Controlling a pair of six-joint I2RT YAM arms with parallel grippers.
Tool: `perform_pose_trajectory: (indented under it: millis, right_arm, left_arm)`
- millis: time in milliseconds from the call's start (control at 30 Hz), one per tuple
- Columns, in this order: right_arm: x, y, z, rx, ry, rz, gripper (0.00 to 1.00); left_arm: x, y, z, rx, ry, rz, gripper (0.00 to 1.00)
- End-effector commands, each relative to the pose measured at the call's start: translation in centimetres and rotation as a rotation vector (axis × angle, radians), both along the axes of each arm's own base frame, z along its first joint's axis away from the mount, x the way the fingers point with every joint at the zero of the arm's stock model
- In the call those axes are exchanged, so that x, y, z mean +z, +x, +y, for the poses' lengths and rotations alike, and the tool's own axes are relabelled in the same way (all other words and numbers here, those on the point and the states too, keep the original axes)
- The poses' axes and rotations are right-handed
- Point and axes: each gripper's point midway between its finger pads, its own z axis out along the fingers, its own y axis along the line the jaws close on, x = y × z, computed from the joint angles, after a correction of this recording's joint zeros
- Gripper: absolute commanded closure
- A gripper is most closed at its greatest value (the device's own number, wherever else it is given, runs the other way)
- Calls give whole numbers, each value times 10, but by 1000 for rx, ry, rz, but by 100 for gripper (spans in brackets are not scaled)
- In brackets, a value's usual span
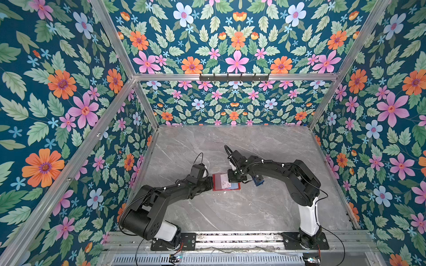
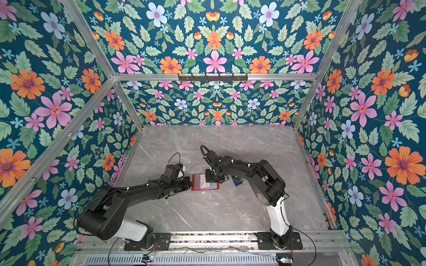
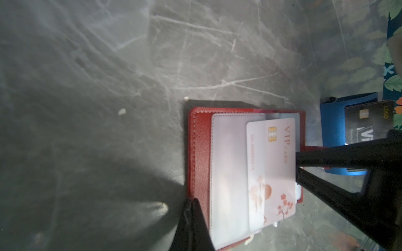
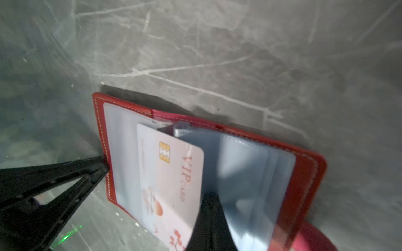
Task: Insert credit cards into a card holder
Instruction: Insert the credit card into the card slot.
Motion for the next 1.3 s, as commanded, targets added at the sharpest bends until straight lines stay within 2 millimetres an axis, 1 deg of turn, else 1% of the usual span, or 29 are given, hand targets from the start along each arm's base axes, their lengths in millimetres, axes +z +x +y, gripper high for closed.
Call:
perform_pose_trajectory:
  millis: [0, 133, 267, 467, 700, 833, 1267]
  right_arm:
    - [-8, -11, -1, 13, -11, 50, 100]
    - [-7, -11, 0, 16, -12, 55, 100]
    - [-5, -11, -4, 24, -58, 38, 99]
    - [-1, -11, 1, 51, -87, 22, 99]
    - [-2, -12, 5, 72, -121, 21, 98]
    - [1, -11, 10, 88, -119, 17, 98]
    - [6, -15, 25, 123, -79, 23, 93]
  left_arm:
    - [0, 0, -1, -1, -3, 5, 100]
    - [1, 1, -2, -1, -6, 3, 100]
    - [3, 2, -2, -3, -9, -2, 100]
    - [4, 1, -3, -7, -10, -2, 100]
    - [5, 1, -5, -17, -16, -6, 100]
    - [5, 1, -6, -24, -18, -5, 100]
    - [8, 1, -9, -37, -31, -14, 100]
